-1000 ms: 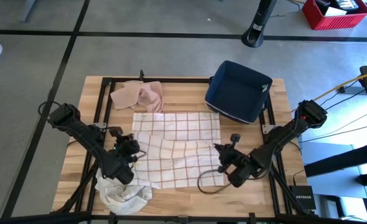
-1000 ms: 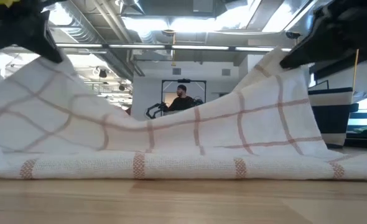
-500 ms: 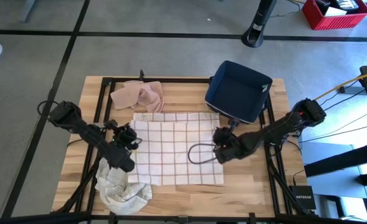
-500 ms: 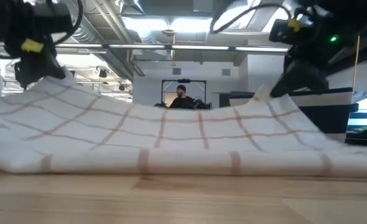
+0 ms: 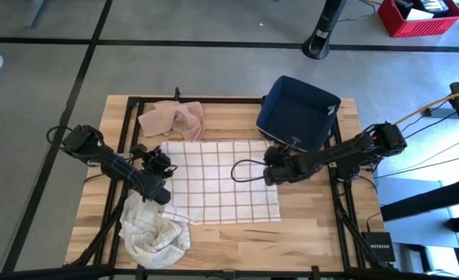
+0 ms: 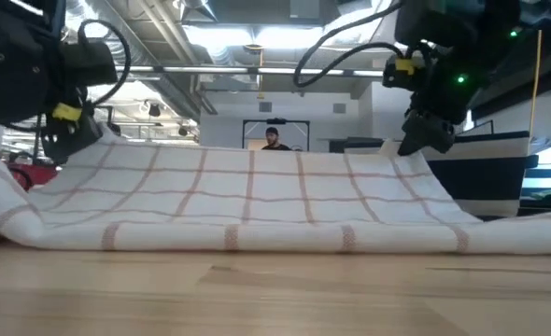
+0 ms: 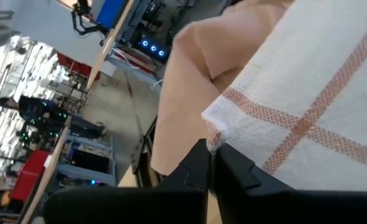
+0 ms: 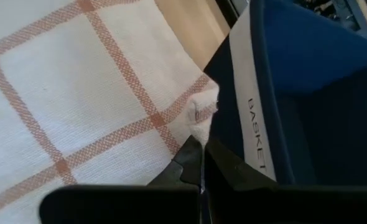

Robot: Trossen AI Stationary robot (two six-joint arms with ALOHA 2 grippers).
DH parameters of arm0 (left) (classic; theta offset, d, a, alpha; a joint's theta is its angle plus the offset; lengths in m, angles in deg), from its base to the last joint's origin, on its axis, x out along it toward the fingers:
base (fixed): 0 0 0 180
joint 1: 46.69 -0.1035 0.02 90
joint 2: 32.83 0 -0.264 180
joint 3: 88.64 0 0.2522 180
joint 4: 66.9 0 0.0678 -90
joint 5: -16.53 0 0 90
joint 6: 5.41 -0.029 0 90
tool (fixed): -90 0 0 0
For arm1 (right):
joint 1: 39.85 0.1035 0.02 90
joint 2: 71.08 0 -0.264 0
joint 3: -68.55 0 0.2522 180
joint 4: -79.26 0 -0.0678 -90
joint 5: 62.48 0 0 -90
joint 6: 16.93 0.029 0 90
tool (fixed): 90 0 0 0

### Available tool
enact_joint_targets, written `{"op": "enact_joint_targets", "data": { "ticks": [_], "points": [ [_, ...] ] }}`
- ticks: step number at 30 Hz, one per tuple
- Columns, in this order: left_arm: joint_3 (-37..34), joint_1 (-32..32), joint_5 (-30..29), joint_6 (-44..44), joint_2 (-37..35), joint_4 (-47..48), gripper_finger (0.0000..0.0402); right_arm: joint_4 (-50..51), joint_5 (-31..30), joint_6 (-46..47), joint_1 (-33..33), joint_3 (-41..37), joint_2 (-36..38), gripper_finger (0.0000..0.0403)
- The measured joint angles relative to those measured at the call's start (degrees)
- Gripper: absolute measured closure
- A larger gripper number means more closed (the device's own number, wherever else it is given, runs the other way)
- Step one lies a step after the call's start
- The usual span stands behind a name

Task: Fold towel
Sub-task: Fold the white with red-stripe towel

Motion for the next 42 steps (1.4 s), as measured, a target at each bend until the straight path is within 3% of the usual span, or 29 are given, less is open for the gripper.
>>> {"op": "enact_joint_targets", "data": {
  "ticks": [11,26,30,35,39,42],
  "points": [
    [-5.07,-2.33,0.37,-14.98,0.00,-15.37,0.0395,-4.89,1.91,-1.98,-4.07,-3.55,0.00,0.0395],
    [-7.27,-5.23,2.40,-17.82,0.02,-20.17,0.0377,-12.94,4.46,-4.05,-8.76,-4.98,-4.67,0.0388],
    [-7.27,-6.03,3.27,-18.32,0.02,-21.00,0.0341,-14.98,4.44,-4.03,-9.83,-4.98,-5.80,0.0364],
    [-6.81,-6.49,6.59,-19.40,0.02,-20.81,0.0272,-15.33,5.57,-4.05,-10.43,-4.76,-5.72,0.0305],
    [-3.34,-6.03,11.15,-21.31,-1.41,-18.30,0.0233,-6.88,9.36,-4.01,-10.41,-0.79,-5.64,0.0256],
    [0.38,-5.14,11.43,-19.47,-4.34,-14.70,0.0223,1.85,14.16,-3.91,-10.26,3.32,-5.62,0.0231]
  ]
}}
